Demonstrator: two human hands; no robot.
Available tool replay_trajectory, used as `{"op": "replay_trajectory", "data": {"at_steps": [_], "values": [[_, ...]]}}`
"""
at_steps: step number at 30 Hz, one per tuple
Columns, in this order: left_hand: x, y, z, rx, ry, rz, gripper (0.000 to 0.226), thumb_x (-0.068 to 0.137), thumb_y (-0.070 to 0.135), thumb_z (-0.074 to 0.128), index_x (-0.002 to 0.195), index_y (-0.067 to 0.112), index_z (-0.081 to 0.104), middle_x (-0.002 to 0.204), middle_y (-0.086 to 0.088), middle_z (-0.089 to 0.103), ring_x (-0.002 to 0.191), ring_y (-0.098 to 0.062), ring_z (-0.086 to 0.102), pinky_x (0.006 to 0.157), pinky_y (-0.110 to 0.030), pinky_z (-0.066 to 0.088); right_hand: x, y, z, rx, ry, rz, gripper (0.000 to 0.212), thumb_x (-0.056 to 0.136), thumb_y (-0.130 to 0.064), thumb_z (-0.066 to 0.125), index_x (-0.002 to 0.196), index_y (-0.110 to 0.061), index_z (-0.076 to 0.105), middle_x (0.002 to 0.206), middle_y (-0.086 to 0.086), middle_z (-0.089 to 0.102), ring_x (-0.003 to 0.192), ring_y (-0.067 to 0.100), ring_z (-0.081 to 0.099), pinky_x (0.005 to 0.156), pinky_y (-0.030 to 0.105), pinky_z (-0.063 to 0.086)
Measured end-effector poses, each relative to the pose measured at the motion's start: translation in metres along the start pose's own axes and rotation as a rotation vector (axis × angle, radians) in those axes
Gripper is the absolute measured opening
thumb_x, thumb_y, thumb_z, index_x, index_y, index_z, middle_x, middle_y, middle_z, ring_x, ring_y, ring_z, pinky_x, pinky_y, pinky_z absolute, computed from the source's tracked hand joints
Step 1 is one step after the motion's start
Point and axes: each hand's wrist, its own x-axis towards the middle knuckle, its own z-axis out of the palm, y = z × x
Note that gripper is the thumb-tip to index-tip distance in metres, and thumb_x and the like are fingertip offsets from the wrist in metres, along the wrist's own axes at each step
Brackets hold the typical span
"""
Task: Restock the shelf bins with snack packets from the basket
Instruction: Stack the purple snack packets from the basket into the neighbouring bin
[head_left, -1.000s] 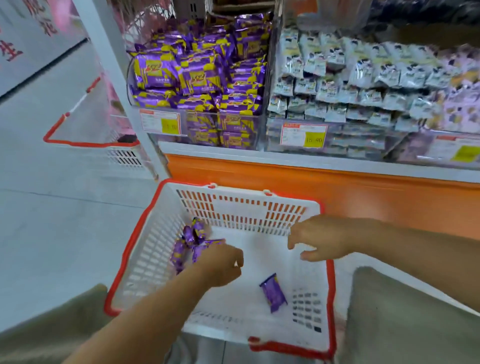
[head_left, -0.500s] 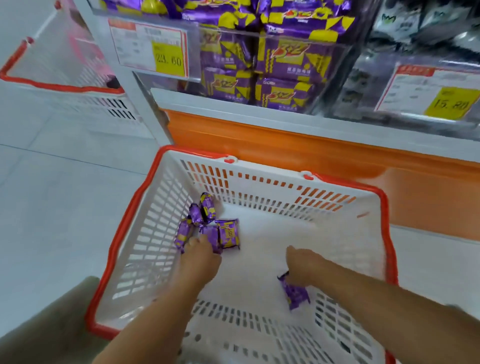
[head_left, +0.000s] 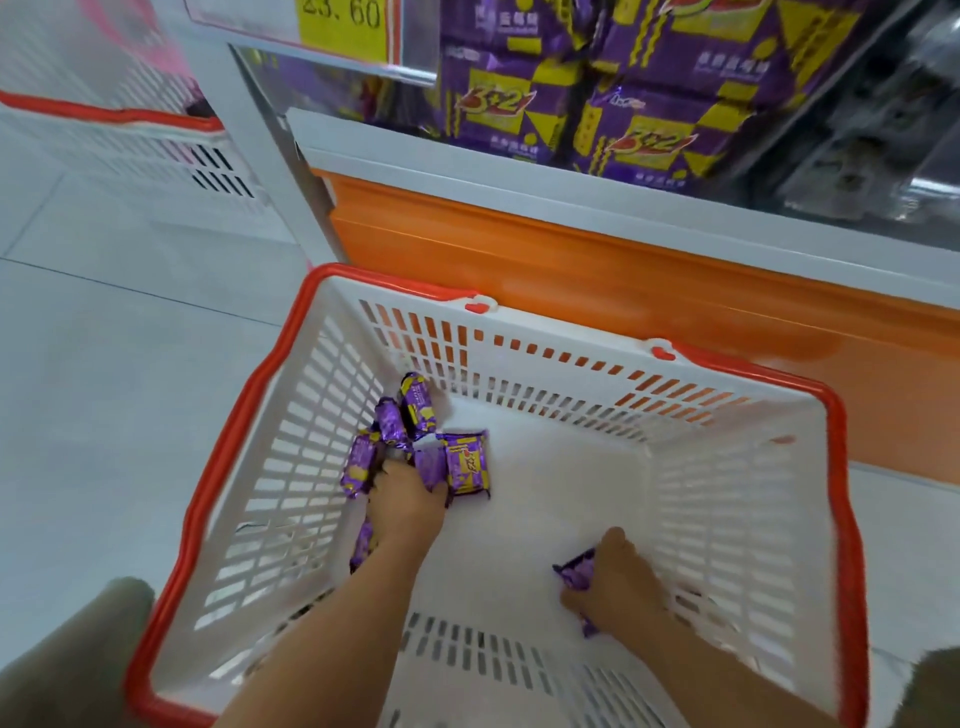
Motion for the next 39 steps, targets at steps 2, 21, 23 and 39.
{"op": "replay_trajectory", "data": {"at_steps": [2,21,23,39], "values": [[-0.001,0.001,0.002,-0.002,-0.014,0.009,0.055,0.084,0.033,0.069,0.122,0.0,0.048,0.121,-0.021,0.057,0.113,-0.037,0.055,0.088,-0.04,0.047,0.003,-0.001,-0.005,0.018,-0.029,-0.048,0.051,0.075,-0.051,0.075,0.084,-0.021,0.035,0.095,0.001,0.048,0.085,0.018,0.051,0.069,0.029,0.04],[-0.131,0.043,-0.078,-0.78,-0.381,0.146,0.039,0.097,0.011,0.036,0.059,0.014,0.042,0.053,0.0,0.042,0.054,-0.015,0.037,0.062,-0.029,0.04,-0.092,-0.053,-0.108,1.26,-0.24,-0.249,0.026,0.096,-0.016,0.029,0.08,-0.007,0.048,0.062,0.011,0.049,0.051,0.021,0.04,0.055,0.03,0.037],[-0.151,0.05,-0.078,-0.748,-0.427,0.196,0.037,0.1,0.016,0.035,0.064,0.016,0.043,0.058,0.001,0.042,0.057,-0.015,0.038,0.064,-0.03,0.042,-0.104,-0.053,-0.109,1.249,-0.221,-0.272,0.022,0.096,-0.011,0.029,0.079,-0.008,0.043,0.064,0.011,0.044,0.055,0.021,0.036,0.056,0.031,0.034],[-0.203,0.038,-0.111,-0.914,-0.372,0.189,0.031,0.087,0.016,0.068,0.111,-0.001,0.06,0.077,-0.009,0.066,0.065,-0.018,0.063,0.063,-0.026,0.055,-0.161,-0.029,-0.13,0.979,-0.112,-0.436,0.046,0.08,-0.02,0.079,0.116,-0.019,0.051,0.103,0.004,0.066,0.086,0.017,0.063,0.07,0.03,0.056]]}}
